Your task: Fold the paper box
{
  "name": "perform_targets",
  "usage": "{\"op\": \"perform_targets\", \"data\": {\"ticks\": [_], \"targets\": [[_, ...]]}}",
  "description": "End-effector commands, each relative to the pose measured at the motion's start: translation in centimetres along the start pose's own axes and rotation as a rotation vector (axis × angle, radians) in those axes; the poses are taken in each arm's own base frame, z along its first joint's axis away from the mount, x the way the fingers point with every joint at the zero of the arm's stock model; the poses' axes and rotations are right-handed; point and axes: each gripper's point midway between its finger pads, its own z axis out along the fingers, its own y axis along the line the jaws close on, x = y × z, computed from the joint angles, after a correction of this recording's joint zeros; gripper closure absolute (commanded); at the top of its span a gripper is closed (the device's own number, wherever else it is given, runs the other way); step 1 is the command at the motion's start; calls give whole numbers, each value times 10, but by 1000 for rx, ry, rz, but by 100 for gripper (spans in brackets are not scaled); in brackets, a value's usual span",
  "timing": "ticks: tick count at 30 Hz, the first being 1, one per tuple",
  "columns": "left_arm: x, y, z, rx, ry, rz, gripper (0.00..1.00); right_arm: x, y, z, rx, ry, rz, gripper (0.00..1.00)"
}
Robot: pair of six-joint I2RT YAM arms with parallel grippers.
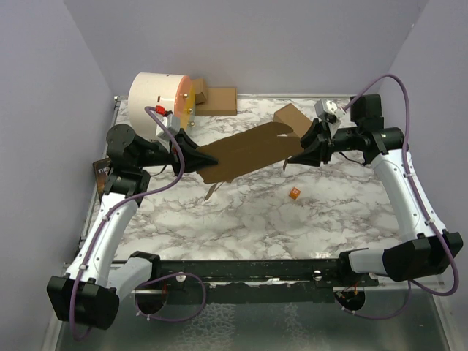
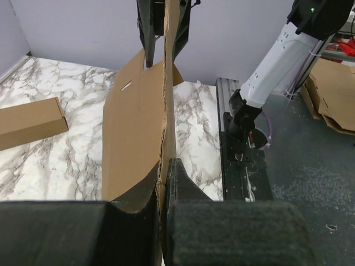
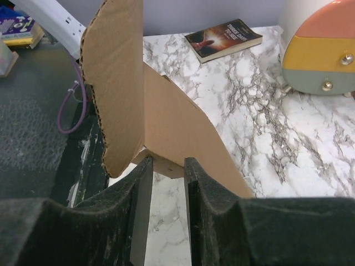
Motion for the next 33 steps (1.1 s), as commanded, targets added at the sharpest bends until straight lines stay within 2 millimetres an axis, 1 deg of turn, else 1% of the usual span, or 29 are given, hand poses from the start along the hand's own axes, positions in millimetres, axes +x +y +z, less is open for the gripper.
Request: {"op": "perform_targets", "data": {"ticks": [1,9,12,21,28,33], "targets": [[-13,-7,4,43,-13,62,100,-17,19,9,-100,-52,-84,72],[-20,-6,6,61,-13,76,100,-17,22,8,-71,-35,-194,70],[-23,-6,7,66,-12,78,100,-20,27,7,-81,-49,-258,69],[-30,-6,8,82,-9,84,100,-24,30,5,-63,-52,-455,66],[-32,-4,8,85,-10,87,100,-24,28,4,-52,-40,-482,66],[-35,-4,9,83,-15,100,100,-21,28,3,-34,-26,-430,65]]}}
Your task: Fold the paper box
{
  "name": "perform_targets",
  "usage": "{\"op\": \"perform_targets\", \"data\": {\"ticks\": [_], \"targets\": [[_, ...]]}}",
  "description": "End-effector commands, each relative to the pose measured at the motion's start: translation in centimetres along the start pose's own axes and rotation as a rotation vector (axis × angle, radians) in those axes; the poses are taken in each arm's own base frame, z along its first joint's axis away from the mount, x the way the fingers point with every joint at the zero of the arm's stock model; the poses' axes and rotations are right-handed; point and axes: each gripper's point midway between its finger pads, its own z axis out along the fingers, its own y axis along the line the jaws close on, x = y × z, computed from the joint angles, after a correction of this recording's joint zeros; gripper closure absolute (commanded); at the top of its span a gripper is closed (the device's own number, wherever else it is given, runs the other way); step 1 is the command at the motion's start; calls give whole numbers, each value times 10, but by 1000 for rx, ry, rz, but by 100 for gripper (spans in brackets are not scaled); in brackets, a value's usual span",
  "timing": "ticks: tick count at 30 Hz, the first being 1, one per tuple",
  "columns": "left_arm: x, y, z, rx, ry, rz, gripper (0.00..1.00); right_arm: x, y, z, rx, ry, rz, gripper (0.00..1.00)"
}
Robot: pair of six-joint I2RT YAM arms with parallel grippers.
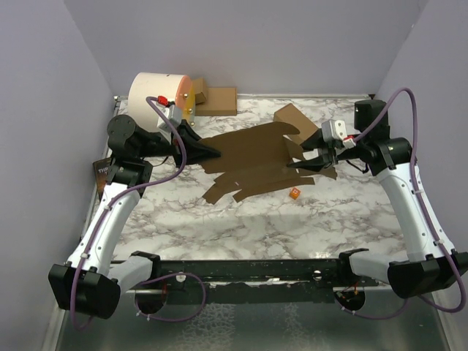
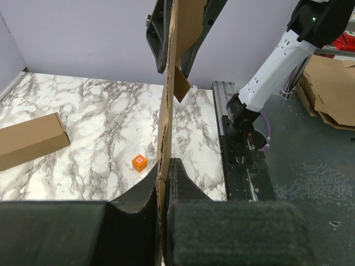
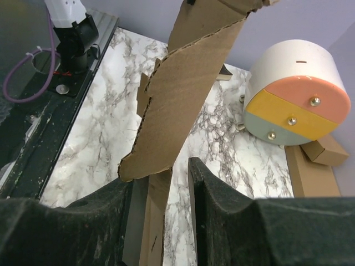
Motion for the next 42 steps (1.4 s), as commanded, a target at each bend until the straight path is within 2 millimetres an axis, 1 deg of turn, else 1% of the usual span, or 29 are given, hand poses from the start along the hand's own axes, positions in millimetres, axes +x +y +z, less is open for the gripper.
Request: {"op": "perform_targets", "data": {"ticks": [1,7,15,19,20,23,24,28,31,35,36,38,39,40,42], "targets": [[-17,-9,1,30,-10,73,100,-4,6,1,0,-8,26,64],[-18,-10,1,33,-10,81,100,6,6,1,15,20,95,63],[-20,-13,0,29,-14,91,100,5,5,1,8,11,113,63],[-20,-12,0,25,-16,89,100,4,8,1,1,2,123,75],[-22,-12,0,16,-21,96,100,5,9,1,4,5,124,85],[-22,-13,0,10,-25,100,100,2,9,1,2,0,127,97],[-21,-12,0,7,-25,98,100,2,10,1,0,-3,134,99],[-19,-10,-1,-8,-30,94,100,0,10,1,1,-7,164,99],[-16,-9,-1,-15,-32,92,100,2,7,0,23,4,183,99],[-16,-7,-1,-28,-37,93,100,4,8,-1,22,1,205,99],[-15,-7,-1,-29,-37,91,100,5,7,-1,23,3,209,93],[-14,-6,-1,-35,-37,88,100,5,6,-6,43,12,209,63],[-12,-6,-2,-39,-34,85,100,4,4,-10,59,14,207,51],[-10,-5,-2,-46,-31,83,100,2,3,-16,80,14,202,43],[-6,-3,-4,-69,-26,79,100,-1,-1,-32,133,10,198,31]]}}
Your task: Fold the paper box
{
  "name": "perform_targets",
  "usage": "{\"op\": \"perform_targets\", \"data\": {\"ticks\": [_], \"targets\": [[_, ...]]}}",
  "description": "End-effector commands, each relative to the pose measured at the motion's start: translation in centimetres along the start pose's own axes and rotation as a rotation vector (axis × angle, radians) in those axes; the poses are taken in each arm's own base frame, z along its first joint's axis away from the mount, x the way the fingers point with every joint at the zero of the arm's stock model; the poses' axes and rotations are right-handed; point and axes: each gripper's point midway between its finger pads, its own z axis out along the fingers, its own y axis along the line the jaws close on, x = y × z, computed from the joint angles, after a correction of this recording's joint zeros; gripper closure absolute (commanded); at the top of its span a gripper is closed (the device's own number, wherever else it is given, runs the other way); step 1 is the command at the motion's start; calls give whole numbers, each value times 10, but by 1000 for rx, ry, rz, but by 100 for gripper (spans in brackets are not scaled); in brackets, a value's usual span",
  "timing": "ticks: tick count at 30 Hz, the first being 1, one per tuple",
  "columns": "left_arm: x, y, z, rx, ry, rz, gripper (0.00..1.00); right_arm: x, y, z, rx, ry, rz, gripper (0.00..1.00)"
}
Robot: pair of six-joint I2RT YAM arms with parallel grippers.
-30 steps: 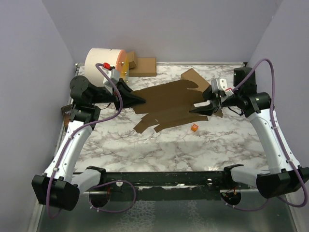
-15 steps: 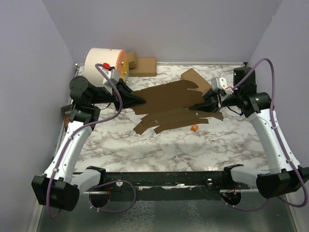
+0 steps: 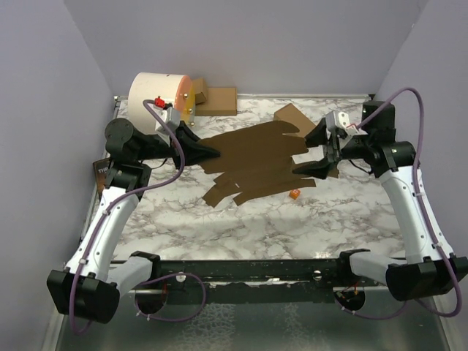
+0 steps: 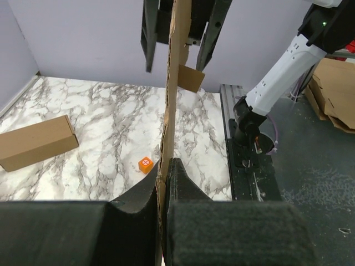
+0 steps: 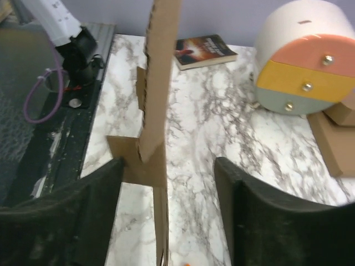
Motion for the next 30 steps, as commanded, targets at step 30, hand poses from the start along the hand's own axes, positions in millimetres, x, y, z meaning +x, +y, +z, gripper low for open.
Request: {"op": "perform_targets", "data": {"ticks": [30], "targets": [[-11,9,-11,-220,-98,-85,100,114,-102,-135,595,128,305,57]]}}
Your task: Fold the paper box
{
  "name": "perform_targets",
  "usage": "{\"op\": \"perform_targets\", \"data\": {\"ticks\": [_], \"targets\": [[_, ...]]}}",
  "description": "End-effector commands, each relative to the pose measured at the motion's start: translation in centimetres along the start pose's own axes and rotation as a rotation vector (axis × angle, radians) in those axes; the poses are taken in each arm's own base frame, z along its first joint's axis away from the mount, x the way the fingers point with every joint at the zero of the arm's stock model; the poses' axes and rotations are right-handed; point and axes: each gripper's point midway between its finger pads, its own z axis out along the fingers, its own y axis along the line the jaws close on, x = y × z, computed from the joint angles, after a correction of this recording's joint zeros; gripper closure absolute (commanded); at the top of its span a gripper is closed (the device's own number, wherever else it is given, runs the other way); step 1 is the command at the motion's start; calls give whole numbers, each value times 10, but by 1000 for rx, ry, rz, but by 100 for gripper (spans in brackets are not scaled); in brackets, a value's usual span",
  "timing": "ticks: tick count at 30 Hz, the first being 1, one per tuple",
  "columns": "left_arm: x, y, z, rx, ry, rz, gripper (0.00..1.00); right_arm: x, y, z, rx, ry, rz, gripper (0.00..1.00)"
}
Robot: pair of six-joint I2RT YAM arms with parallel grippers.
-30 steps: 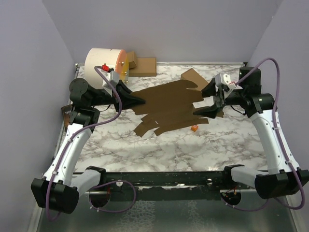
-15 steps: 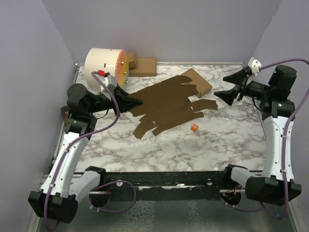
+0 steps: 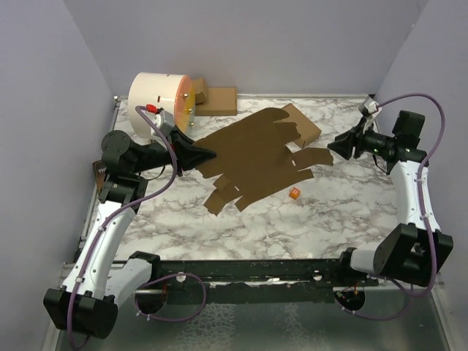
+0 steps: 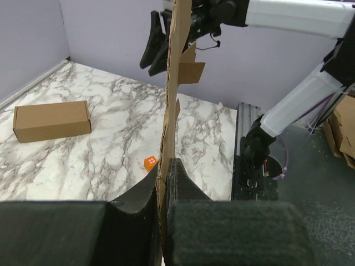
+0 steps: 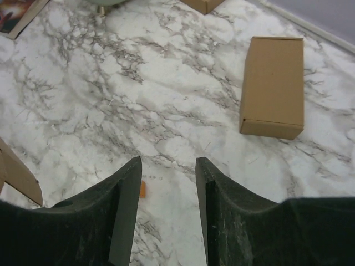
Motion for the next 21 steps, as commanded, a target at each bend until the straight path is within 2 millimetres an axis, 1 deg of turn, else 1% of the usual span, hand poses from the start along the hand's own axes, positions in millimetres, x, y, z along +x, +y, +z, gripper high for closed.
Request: {"op": "perform_targets", "data": {"ticks": [1,6,10,13,16,21], "targets": [[-21,5,2,-29,-58,1,100,-2,22,5,-169,-56,-44,57],[-32,13,4,-41,-86,-42,100,-9,40,1,-253,-98,-68,57],[-49,13,6,-19,-117,-78,100,-16,48,-3,-282,-120,-68,57],[-66,15,7,-18,-138,-77,100,-24,49,-4,-289,-129,-55,57],[-83,18,7,-20,-147,-71,100,-34,42,-4,-261,-131,-53,56],[-106,22,1,-26,-158,-65,100,-60,17,-6,-158,-134,-82,52]]}}
